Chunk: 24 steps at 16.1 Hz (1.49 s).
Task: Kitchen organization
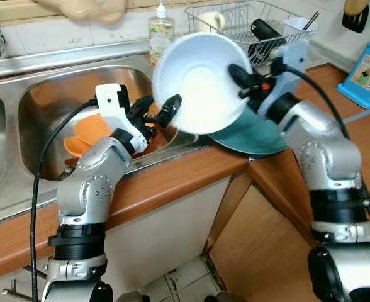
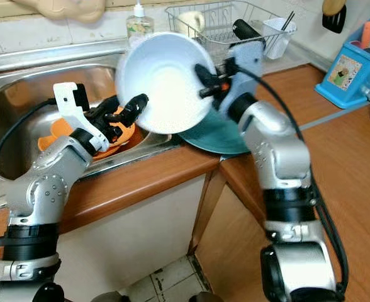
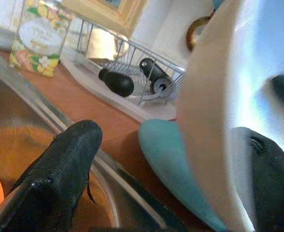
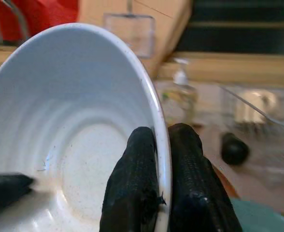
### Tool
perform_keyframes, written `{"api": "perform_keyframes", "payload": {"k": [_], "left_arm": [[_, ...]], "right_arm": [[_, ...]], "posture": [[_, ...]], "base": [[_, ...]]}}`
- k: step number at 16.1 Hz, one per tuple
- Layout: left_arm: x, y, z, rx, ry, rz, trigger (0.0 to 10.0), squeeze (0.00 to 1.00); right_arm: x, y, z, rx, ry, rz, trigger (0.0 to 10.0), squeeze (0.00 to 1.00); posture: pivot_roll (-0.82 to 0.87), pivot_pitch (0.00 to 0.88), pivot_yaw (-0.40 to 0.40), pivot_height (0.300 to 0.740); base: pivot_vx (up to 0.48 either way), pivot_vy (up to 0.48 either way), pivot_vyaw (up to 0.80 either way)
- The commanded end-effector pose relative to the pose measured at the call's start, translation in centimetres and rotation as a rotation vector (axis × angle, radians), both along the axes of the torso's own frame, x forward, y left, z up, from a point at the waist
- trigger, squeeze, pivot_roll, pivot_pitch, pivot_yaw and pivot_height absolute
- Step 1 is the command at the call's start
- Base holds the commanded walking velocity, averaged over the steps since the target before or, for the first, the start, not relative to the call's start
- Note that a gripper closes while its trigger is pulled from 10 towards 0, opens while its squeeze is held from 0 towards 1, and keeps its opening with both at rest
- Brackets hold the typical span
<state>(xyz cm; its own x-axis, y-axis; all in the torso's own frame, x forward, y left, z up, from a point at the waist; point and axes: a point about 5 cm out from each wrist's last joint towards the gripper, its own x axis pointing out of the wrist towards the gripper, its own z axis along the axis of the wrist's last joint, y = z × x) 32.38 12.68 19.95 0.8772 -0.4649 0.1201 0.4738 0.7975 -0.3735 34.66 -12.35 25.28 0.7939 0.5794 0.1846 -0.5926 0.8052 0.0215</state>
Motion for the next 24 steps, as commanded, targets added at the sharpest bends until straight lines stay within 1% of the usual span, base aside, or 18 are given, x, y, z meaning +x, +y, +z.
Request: {"api": "perform_keyframes", "payload": {"k": [1,2,3,5,6,7,9,11,14,17,24], "left_arm": [[0.2,0.0,0.2,-0.021,-0.002,-0.004,4.9,0.00],[0.2,0.0,0.2,-0.015,-0.003,-0.003,0.7,0.00],[0.3,0.1,0.0,-0.003,-0.006,0.005,0.0,0.00],[0.4,0.2,0.1,-0.006,-0.015,0.007,0.0,0.00],[0.2,0.1,0.1,-0.018,-0.022,-0.005,0.0,0.00],[0.1,0.0,-0.1,-0.014,-0.021,-0.008,0.0,0.00],[-0.4,-0.1,-1.0,0.032,-0.008,-0.013,0.0,0.00],[-0.6,-0.1,-1.1,0.027,-0.007,-0.009,0.0,0.00],[-0.8,-0.2,-1.4,0.025,-0.002,-0.009,0.0,0.00],[-1.0,-0.3,-1.5,0.023,-0.002,-0.015,0.0,0.00],[-0.9,-0.3,-1.5,0.022,-0.007,-0.011,0.0,0.00]], "right_arm": [[-0.4,0.0,1.0,0.031,-0.046,0.020,0.0,0.00],[-0.5,0.0,0.9,0.040,-0.043,0.019,0.0,0.00],[-0.5,-0.1,0.8,0.049,-0.035,0.010,0.0,0.00],[-0.6,-0.2,0.4,0.053,-0.019,-0.008,0.0,0.00],[-0.6,-0.3,0.0,0.070,0.008,-0.039,0.0,0.00],[-0.7,-0.3,-0.2,0.076,0.014,-0.046,0.0,0.00],[-1.0,-0.1,-1.1,0.083,0.036,-0.071,0.0,0.00],[-1.3,0.1,-1.6,0.087,0.045,-0.077,0.0,0.00],[-1.3,0.5,-1.7,0.095,0.056,-0.086,0.0,0.00],[-1.2,0.5,-1.5,0.098,0.052,-0.090,0.0,0.00],[-1.2,0.7,-1.5,0.091,0.050,-0.094,0.0,0.00]], "posture": [[-0.15,0.000,0.014,0.740],[-0.15,0.000,0.014,0.740],[-0.15,0.000,0.014,0.740],[-0.15,0.000,0.014,0.740],[-0.15,0.000,0.018,0.740],[-0.15,0.000,0.018,0.740],[-0.15,0.000,0.021,0.740],[-0.15,0.000,0.017,0.740],[-0.15,0.000,0.016,0.740],[-0.14,0.000,0.015,0.740],[-0.15,0.000,0.014,0.740]], "base": [[0.000,0.000,0.00],[0.000,0.000,0.00],[0.000,0.000,0.00],[0.000,0.000,0.00],[0.000,0.000,0.00],[0.000,0.000,0.00],[0.000,0.000,0.00],[0.000,0.000,0.00],[0.000,0.000,0.00],[0.000,0.000,0.00],[0.000,0.000,0.00]]}}
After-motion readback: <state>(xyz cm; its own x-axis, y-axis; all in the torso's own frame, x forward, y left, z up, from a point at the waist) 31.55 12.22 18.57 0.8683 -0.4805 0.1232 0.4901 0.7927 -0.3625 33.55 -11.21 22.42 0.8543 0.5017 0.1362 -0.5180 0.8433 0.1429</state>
